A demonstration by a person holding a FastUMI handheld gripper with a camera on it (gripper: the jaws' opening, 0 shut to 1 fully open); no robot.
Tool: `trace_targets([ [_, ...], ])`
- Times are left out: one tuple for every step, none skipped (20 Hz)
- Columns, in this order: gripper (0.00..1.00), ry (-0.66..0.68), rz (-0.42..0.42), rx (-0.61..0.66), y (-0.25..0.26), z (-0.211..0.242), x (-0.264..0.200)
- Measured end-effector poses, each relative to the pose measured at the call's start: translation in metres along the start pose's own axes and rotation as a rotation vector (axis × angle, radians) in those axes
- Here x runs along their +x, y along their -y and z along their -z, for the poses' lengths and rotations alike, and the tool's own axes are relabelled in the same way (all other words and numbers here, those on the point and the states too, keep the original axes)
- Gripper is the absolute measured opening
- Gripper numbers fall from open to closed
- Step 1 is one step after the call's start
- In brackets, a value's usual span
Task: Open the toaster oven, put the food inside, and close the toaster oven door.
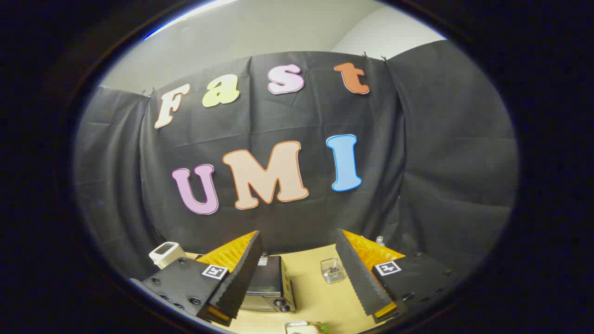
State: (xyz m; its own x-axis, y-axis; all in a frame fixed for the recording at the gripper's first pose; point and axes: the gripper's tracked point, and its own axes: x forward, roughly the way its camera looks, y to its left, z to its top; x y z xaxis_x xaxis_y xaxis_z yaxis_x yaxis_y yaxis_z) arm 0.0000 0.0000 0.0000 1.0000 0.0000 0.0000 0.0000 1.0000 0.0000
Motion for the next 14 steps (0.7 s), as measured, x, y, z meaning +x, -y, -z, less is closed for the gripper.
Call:
trace_targets([
  [0.99,0.006,0.010,-0.004,-0.003,0.000,-0.001],
  [0.99,0.011,0.024,-0.007,-0.005,0.000,-0.002],
  [0.99,0.015,0.034,-0.006,-0.007,0.000,-0.004],
  [0.99,0.018,0.040,0.000,-0.011,-0.001,-0.006],
  [0.99,0.021,0.041,0.004,-0.015,-0.001,-0.008],
  [0.99,0.020,0.047,0.004,-0.017,-0.001,-0.009],
  [0.99,0.018,0.055,-0.003,-0.017,0.000,-0.011],
  [0.99,0.016,0.063,-0.014,-0.017,0.000,-0.013],
  [0.99,0.013,0.069,-0.025,-0.017,0.001,-0.013],
  [0.99,0.012,0.076,-0.029,-0.017,0.000,-0.015],
  [0.99,0.014,0.079,-0.025,-0.016,0.000,-0.017],
  [0.99,0.016,0.081,-0.016,-0.016,0.000,-0.018],
  [0.99,0.014,0.083,-0.009,-0.015,0.000,-0.019],
  [0.99,0.010,0.084,-0.007,-0.013,0.000,-0.019],
])
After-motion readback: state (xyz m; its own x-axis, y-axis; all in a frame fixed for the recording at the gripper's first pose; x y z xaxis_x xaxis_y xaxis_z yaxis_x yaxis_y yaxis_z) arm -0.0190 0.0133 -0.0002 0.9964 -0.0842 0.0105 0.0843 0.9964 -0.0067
